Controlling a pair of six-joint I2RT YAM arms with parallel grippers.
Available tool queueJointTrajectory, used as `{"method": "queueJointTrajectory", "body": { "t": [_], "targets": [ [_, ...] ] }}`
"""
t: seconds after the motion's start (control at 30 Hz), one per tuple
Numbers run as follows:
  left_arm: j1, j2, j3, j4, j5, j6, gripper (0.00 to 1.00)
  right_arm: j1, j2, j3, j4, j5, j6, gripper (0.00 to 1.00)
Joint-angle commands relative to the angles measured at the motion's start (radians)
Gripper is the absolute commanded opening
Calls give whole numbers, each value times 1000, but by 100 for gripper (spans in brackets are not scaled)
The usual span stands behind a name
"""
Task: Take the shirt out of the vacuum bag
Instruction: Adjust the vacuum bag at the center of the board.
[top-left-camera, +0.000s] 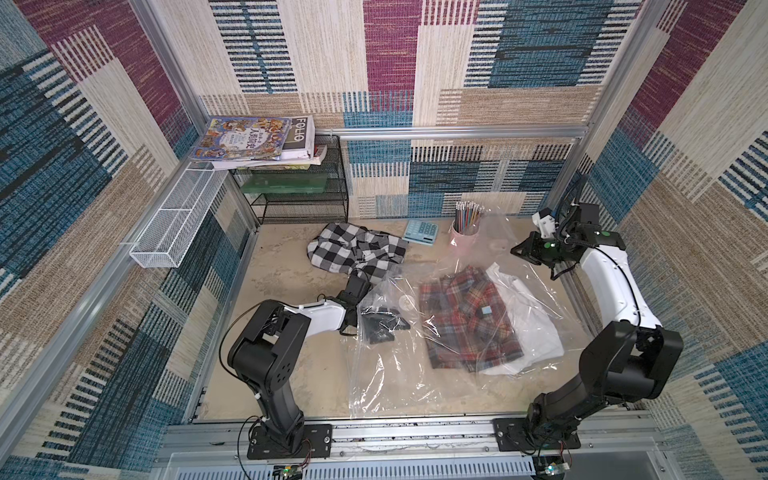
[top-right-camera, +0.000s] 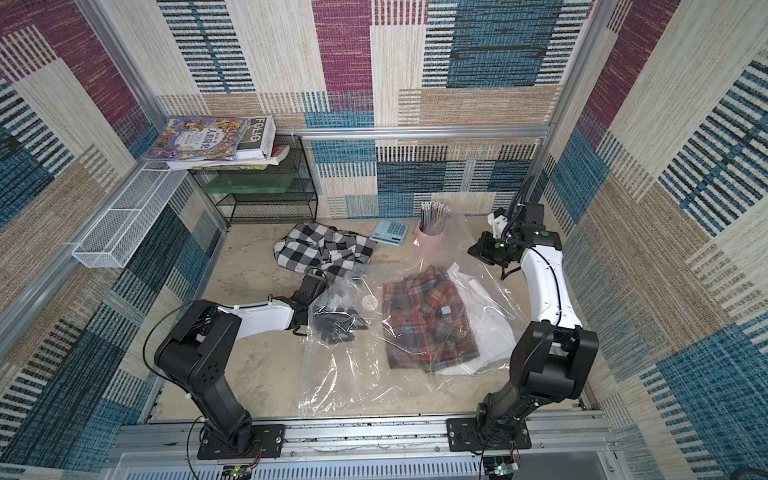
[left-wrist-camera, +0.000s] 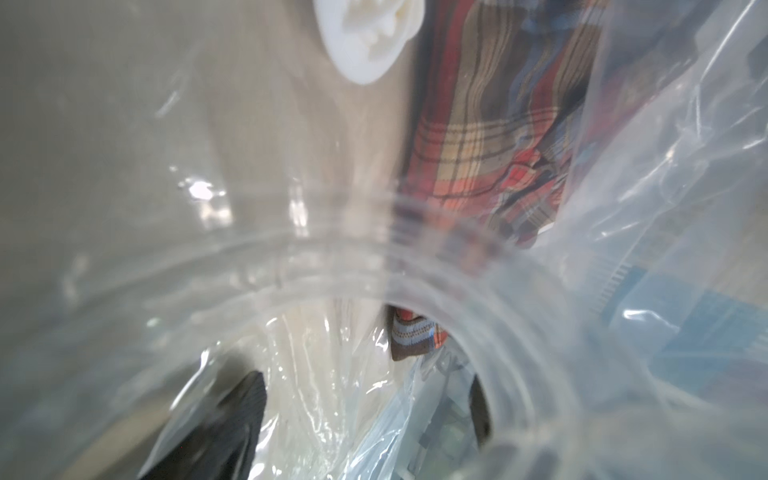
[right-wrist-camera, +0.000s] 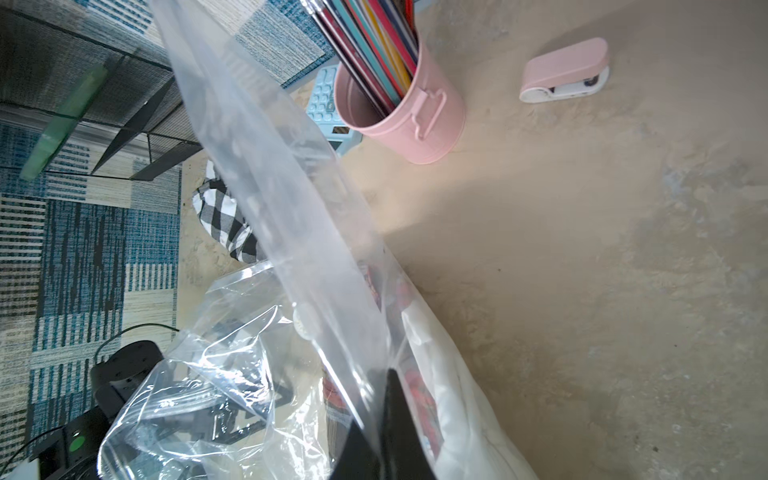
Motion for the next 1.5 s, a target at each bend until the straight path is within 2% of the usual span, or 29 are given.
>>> {"method": "queueJointTrajectory", "body": {
  "t": [0.0,0.4,0.53,1.07,1.27,1.47],
  "targets": [
    [0,23,-17,61,17,-3,80,15,-23,21,-9,-55,35,0],
    [0,58,-82,115,3,-18,82,94,-49,86,-28,-74,123,0],
    [-5,57,-104,162,-15,-65,83,131,-72,95,-18,-76,174,0],
    [-109,100,-92,97,-220,-154,82,171,-127,-6,31,-86,219,0],
    [-118,141,-75,44,-266,-159,75,170,-138,-50,41,-95,214,0],
    [-126,180,4,-77,-321,-115,56,168,-169,-129,68,-106,213,0]
  ]
}}
